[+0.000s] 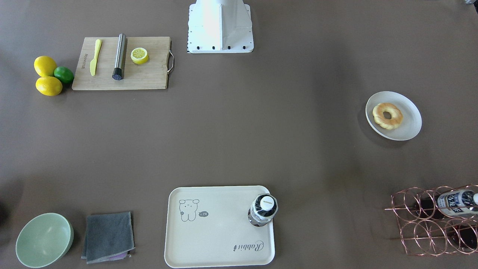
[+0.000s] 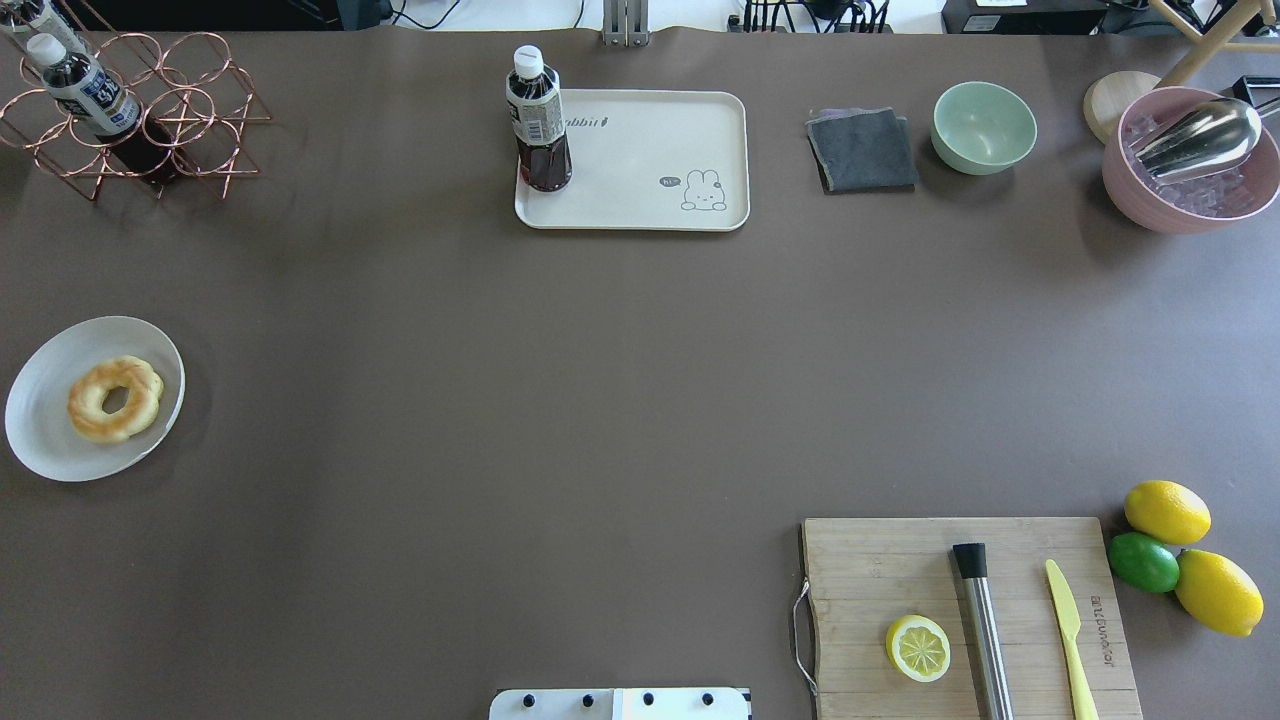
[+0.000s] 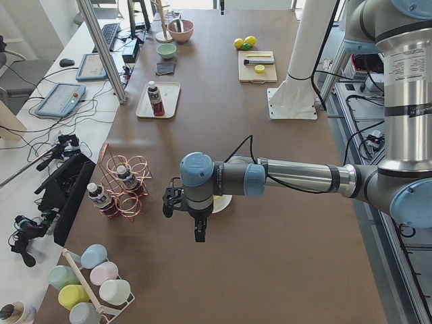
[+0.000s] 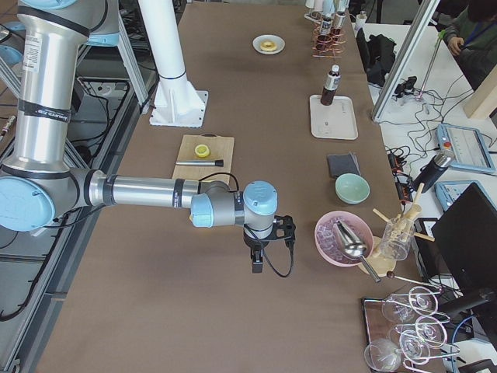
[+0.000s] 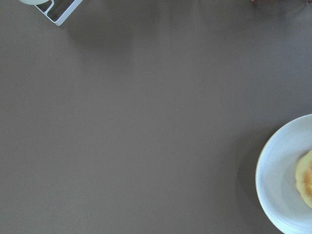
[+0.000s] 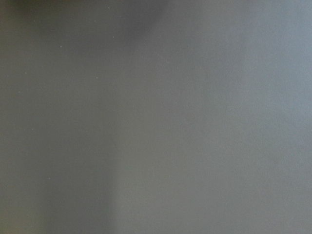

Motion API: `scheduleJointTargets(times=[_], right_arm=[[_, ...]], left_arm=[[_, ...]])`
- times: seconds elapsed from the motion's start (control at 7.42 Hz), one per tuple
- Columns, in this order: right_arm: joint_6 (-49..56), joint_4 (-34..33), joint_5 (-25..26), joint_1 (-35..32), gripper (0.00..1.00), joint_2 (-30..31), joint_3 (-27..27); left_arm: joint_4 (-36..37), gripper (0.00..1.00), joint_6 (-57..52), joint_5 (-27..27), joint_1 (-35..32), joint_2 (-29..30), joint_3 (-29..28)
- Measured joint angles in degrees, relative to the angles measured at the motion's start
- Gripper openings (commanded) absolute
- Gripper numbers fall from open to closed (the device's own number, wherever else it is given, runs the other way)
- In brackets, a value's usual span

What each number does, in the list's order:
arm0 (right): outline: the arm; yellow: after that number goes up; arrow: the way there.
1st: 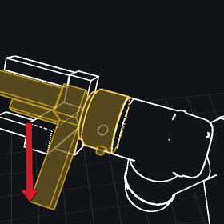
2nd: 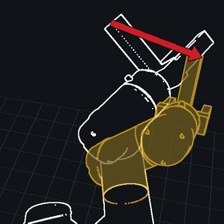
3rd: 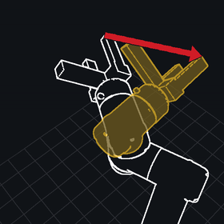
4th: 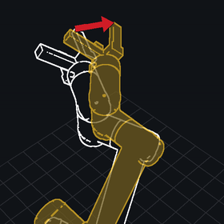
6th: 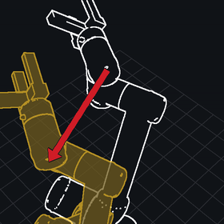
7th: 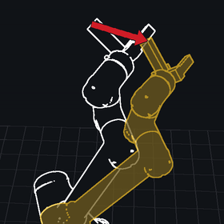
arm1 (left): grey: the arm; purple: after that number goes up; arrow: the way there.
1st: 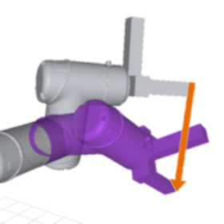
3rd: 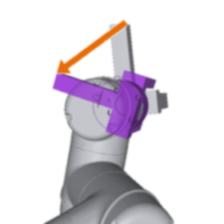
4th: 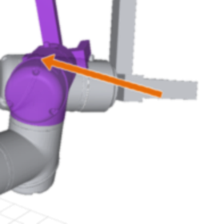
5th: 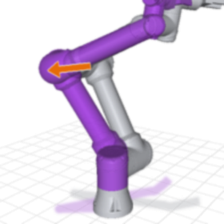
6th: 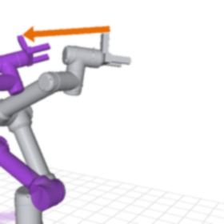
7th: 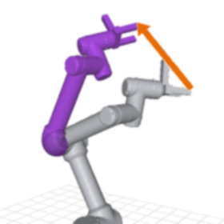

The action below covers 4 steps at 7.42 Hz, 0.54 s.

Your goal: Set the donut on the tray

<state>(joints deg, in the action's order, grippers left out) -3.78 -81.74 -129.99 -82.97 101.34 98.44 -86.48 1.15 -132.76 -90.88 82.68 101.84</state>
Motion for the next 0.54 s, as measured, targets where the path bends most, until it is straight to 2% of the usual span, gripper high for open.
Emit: scheduleJointTargets(times=[0.54], right_arm=[[0.07,0.00,0.00,0.00,1.00,0.07,-0.07]], left_arm=[[0.00,0.99,0.04,-0.30,0.00,-0.75,0.38]])
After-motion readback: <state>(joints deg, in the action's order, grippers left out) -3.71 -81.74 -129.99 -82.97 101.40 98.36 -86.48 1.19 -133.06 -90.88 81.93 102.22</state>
